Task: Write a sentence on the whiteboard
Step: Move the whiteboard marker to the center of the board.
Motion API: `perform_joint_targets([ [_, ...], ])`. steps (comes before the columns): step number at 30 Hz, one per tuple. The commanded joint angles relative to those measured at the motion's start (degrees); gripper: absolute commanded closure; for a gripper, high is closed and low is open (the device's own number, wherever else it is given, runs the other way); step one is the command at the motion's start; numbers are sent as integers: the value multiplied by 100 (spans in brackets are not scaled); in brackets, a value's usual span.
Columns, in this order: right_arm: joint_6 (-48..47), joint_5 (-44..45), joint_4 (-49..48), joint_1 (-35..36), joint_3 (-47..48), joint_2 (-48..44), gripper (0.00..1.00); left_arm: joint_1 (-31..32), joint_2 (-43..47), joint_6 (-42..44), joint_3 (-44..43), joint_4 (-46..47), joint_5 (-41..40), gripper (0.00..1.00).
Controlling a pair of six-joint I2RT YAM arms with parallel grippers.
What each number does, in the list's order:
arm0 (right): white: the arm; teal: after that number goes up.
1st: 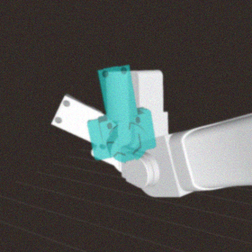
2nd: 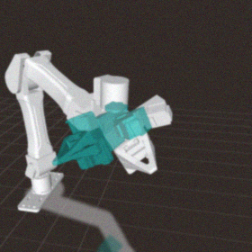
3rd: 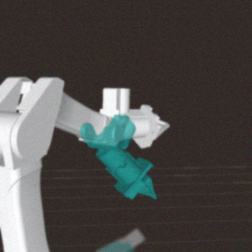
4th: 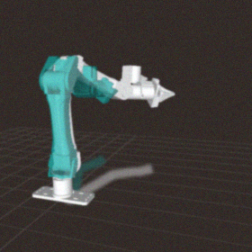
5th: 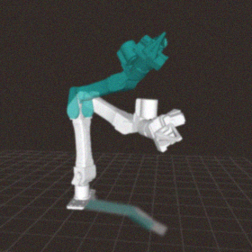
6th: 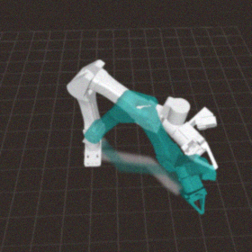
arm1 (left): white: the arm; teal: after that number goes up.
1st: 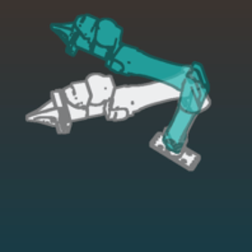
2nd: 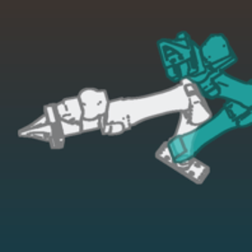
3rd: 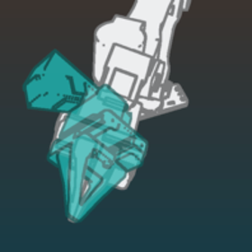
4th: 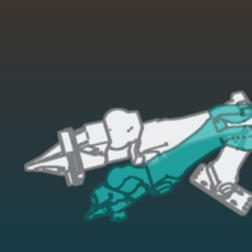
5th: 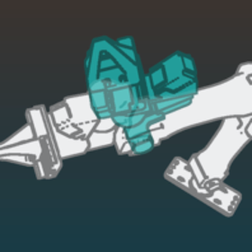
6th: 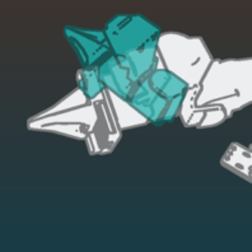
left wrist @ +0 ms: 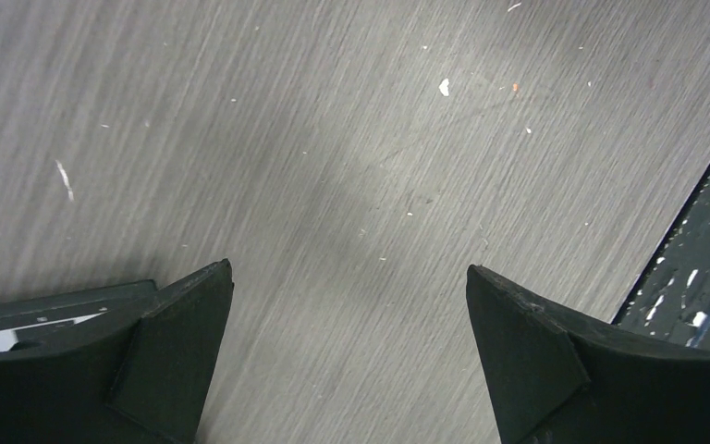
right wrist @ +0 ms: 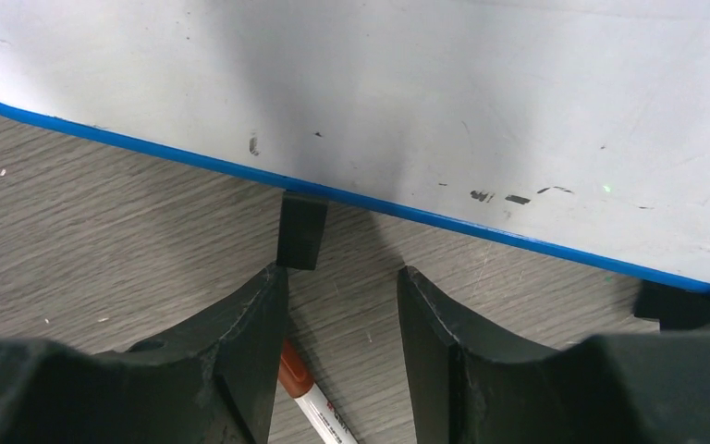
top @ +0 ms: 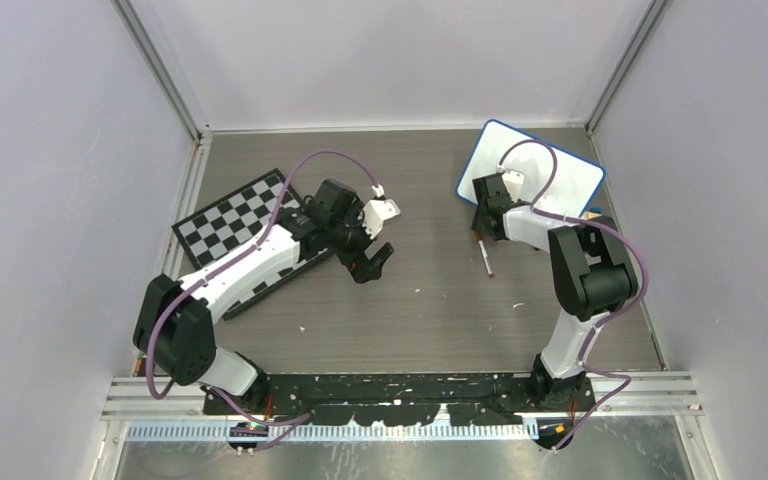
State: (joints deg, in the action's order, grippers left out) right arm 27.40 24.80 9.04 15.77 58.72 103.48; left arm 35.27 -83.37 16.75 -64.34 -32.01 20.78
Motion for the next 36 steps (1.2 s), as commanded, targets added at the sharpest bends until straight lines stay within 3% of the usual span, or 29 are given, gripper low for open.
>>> perform_joint_targets([
  [1, 140, 212, -137, 67, 174, -268, 48, 43, -77, -477, -231, 214, 109, 0],
  [20, -442, -2369, 971, 154, 7, -510, 52, 39, 299, -392, -278, 210, -447, 0],
  [24, -884, -3006, 1334, 185, 40, -514, 53, 34, 371, -312, -240, 161, -545, 0],
  [28, -1360, -3101, 1493, 238, 104, -352, 57, 35, 415, -235, -213, 139, -595, 0],
  [36, -3086, -3585, 2368, 282, 342, -205, 57, 19, 560, -105, -96, 81, -729, 0],
])
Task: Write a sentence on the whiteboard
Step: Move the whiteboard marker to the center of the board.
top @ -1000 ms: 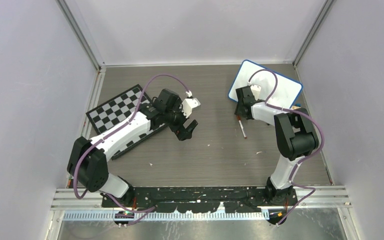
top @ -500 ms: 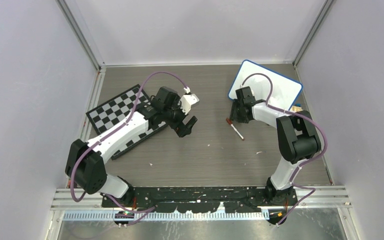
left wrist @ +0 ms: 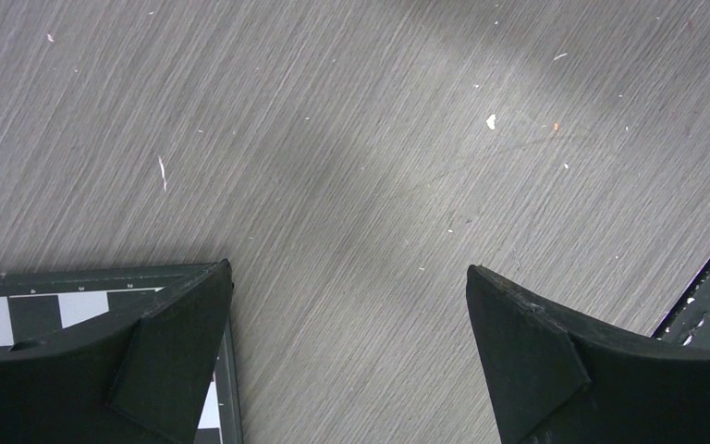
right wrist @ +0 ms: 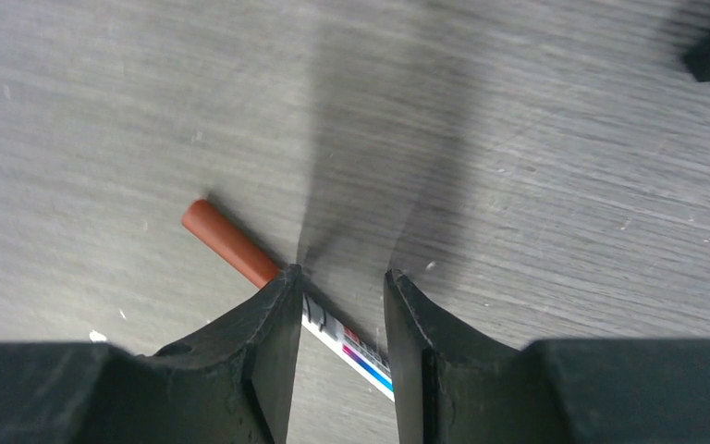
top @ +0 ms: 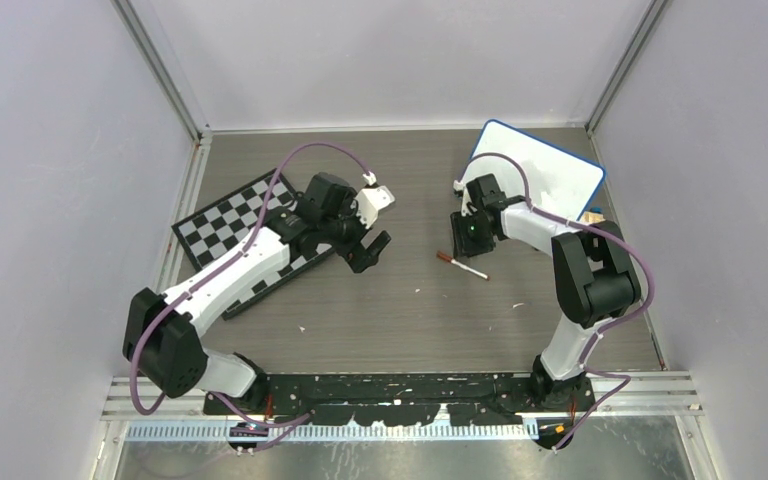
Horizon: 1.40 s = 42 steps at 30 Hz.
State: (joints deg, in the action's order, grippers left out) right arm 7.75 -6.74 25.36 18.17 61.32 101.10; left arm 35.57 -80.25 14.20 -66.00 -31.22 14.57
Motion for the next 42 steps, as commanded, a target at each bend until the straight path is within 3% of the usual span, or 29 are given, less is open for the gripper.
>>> perform_joint_targets([
  [1, -1326, -523, 844, 41, 90, 7, 55, -10, 259, 159, 96, 10, -119, 0],
  [7, -1768, -983, 1089, 45, 192, -332, 37, -41, 298, 156, 228, 39, -79, 0],
  [14, -2238, -1612, 1347, 181, 493, -530, 38, -126, 351, -16, 183, 8, -23, 0],
  [23, -2891, -407, 1263, 621, 607, 8, 41, -458, 580, -109, 43, -117, 123, 0],
  [27, -3136, 36, 1237, 774, 470, 86, 48, -510, 654, -65, 70, -164, 77, 0],
  [36, -3781, 590, 1732, 772, -560, -707, 87, -582, 688, 38, 216, -148, 98, 0],
  [42, -4545, 1062, 2063, 529, -1692, -1567, 93, -631, 638, -23, 213, -56, 211, 0],
])
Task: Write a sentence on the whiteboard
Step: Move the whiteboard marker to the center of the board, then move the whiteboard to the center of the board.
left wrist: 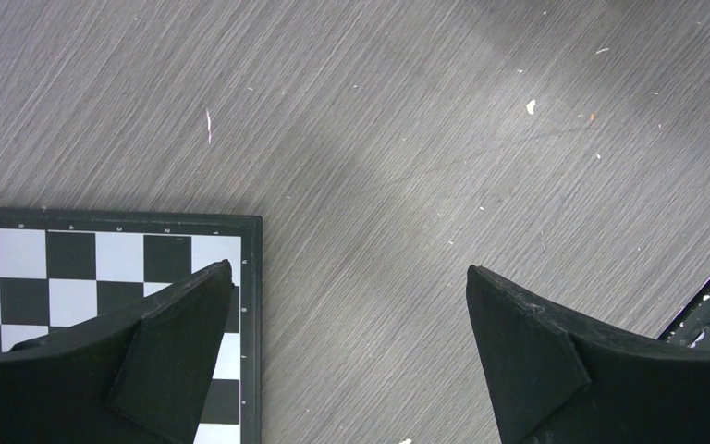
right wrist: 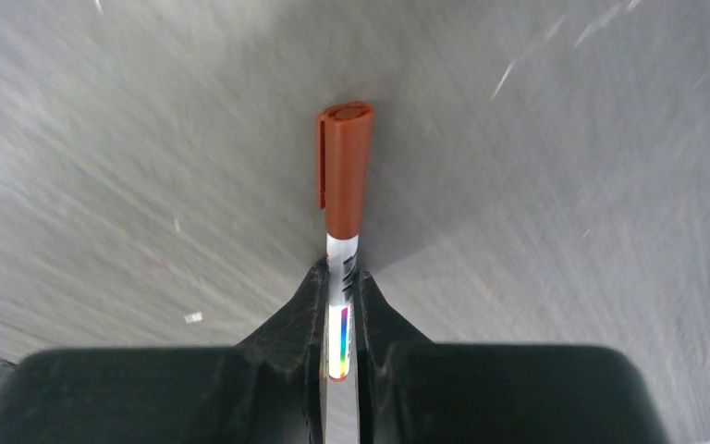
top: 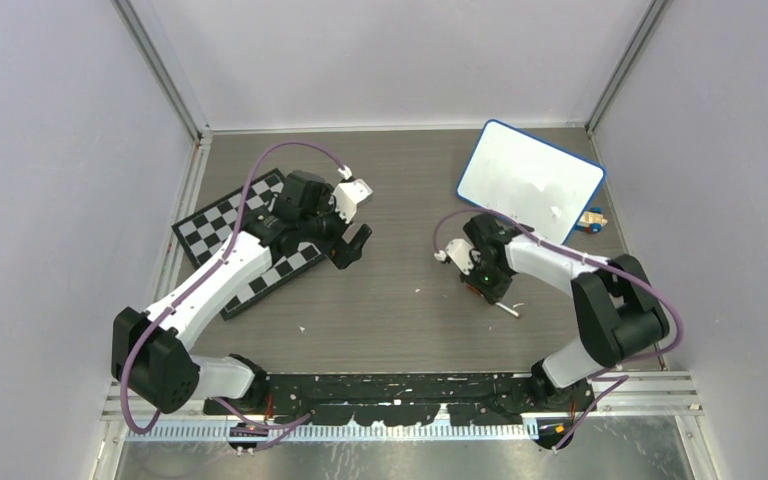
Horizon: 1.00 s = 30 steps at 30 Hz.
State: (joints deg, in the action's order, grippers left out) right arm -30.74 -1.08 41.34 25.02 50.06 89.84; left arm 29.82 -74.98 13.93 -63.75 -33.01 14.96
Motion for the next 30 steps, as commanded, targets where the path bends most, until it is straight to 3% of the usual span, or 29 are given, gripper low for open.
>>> perform_joint_targets([
  [1, -813, 514, 523, -222, -718, -543, 93, -56, 103, -3, -20, 133, 180, 0],
  [6, -1144, 476, 835, -567, -1058, -905, 83, -67, 38, -4, -20, 178, 220, 0],
  [9, -970, 207, 1221, -612, -716, -1066, 66, -64, 10, -17, -42, 159, 235, 0],
  [12, -189, -219, 940, -636, -215, -1466, 55, -72, 14, -76, -71, 162, 242, 0],
  [15, 1209, -91, -29, -635, 14, -1800, 40, -99, 27, -171, -68, 180, 270, 0],
  [21, 3310, 1209, -1421, -635, 391, -1332, 41, -202, 62, -297, -83, 233, 266, 0],
  [26, 4327, 2609, -1145, -835, 718, -740, 46, -243, 210, -391, -107, 225, 218, 0],
  [30, 5021, 3145, -1080, -1244, 379, -902, 48, -291, 260, -506, -142, 270, 247, 0],
])
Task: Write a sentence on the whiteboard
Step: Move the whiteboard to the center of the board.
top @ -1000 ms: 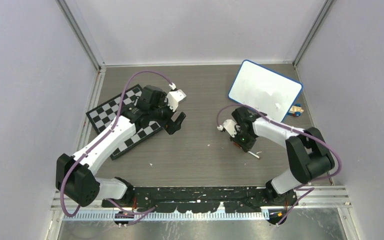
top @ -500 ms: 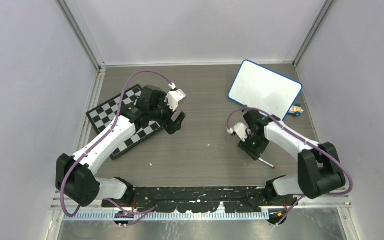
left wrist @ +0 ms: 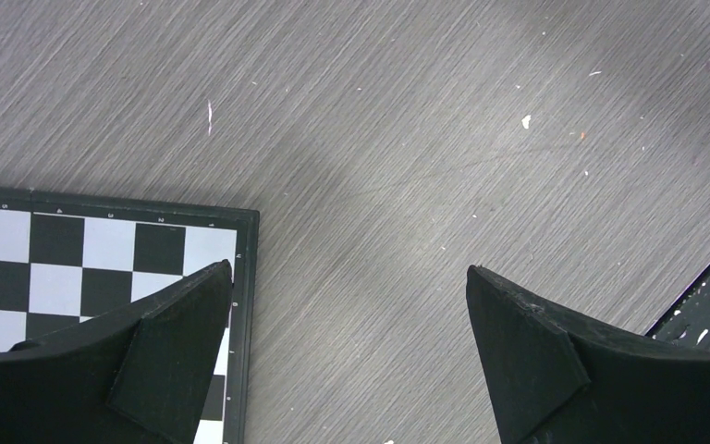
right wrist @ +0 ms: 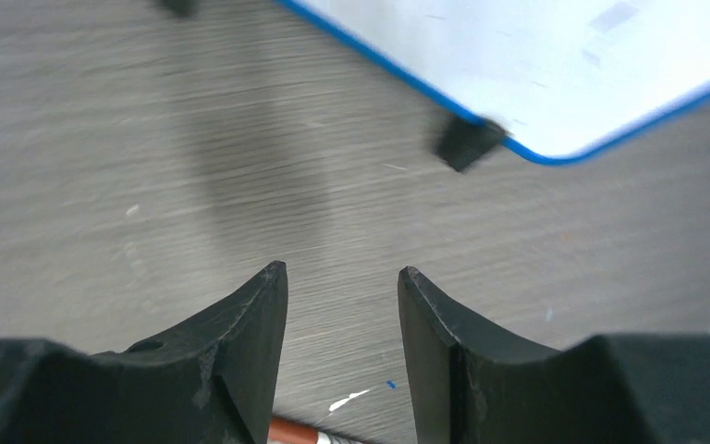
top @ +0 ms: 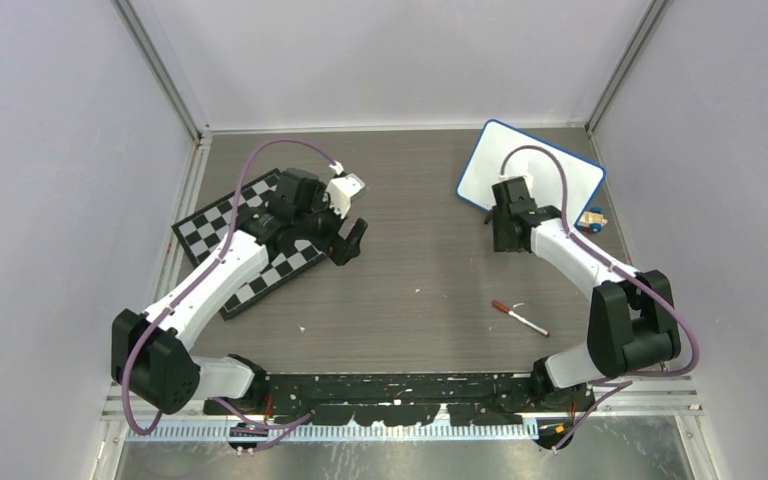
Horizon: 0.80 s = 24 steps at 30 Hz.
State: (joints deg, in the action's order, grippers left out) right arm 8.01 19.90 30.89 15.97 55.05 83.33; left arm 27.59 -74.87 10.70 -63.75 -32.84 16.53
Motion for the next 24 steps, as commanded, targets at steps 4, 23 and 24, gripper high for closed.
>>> perform_joint_targets([
  [4, 1478, 1161, -566, -643, -610, -595, 48, -88, 200, -244, -169, 314, 150, 0],
  [23, 1861, 899, -1828, -1380, -467, 353, 49, -88, 132, -138, -358, 208, 112, 0],
  [24, 1870, 864, -1787, -1397, -415, 410, 49, -88, 126, -138, -360, 208, 126, 0],
])
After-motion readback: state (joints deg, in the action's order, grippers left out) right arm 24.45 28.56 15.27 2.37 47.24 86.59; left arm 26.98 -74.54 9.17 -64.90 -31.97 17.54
